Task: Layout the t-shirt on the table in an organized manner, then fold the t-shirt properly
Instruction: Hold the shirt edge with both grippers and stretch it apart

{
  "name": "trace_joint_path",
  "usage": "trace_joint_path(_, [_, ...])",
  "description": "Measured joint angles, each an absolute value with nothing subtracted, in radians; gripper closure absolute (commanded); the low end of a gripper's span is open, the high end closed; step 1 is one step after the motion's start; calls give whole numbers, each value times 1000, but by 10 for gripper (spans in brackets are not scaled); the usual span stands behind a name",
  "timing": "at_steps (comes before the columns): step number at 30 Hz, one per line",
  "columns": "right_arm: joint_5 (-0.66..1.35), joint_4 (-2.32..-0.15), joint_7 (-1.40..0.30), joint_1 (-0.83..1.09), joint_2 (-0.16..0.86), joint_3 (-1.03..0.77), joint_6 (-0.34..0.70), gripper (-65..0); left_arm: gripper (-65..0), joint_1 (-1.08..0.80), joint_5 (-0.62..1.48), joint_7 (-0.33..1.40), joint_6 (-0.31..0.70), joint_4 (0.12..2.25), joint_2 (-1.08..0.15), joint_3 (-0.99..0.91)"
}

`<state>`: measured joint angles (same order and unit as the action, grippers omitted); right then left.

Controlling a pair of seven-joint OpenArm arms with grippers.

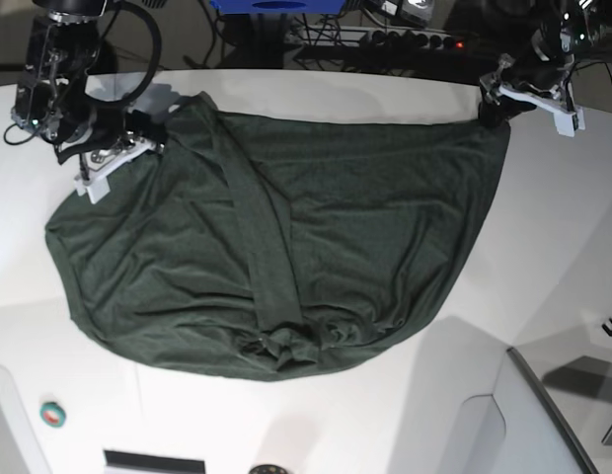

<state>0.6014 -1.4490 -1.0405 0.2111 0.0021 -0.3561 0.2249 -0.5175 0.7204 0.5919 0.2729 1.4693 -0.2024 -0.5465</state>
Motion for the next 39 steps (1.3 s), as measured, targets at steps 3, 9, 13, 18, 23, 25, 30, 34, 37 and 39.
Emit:
trace_joint_path(3, [601,-1449,-1040,211,3,-356,225,-8,-487,-487,730,587,278,1416,-202,-545])
trace_joint_path(9, [599,-1449,-1040,208,3,-356,225,-6,-487,-428,743,556,289,1334,-199,-547])
trace_joint_path(13, [599,-1449,-1040,206,2,-356,225,-6,-485,-418,762,514,302,1301,-180,-552])
trace_joint_path(18, [599,-1449,-1040,206,2,-356,225,-6,-485,-376,772,495,314,1271,-150,-553])
trace_joint_path(23, [599,-1449,-1039,206,2,-356,225,-6,-453,-336,802,533,336,1234,-148,-554])
trace_joint_path(25, [599,-1449,-1039,205,2,-356,225,-6,-349,-313,805,543,336,1210,-147,-554])
trace_joint_path(30, [599,-1449,-1039,206,2,-356,225,-6,0,-289,811,582,334,1164,-141,-553])
trace_joint_path(34, [602,-1449,-1037,206,2,-356,225,-6,0,-281,812,584,334,1169,-150,-483])
trace_joint_path(37, [603,-1449,-1038,205,2,-360,225,-6,0,-287,793,601,325,1203,-164,-435])
trace_joint_path(39, [603,-1449,-1037,206,2,-363,225,-6,0,-303,760,632,310,1259,-170,-429])
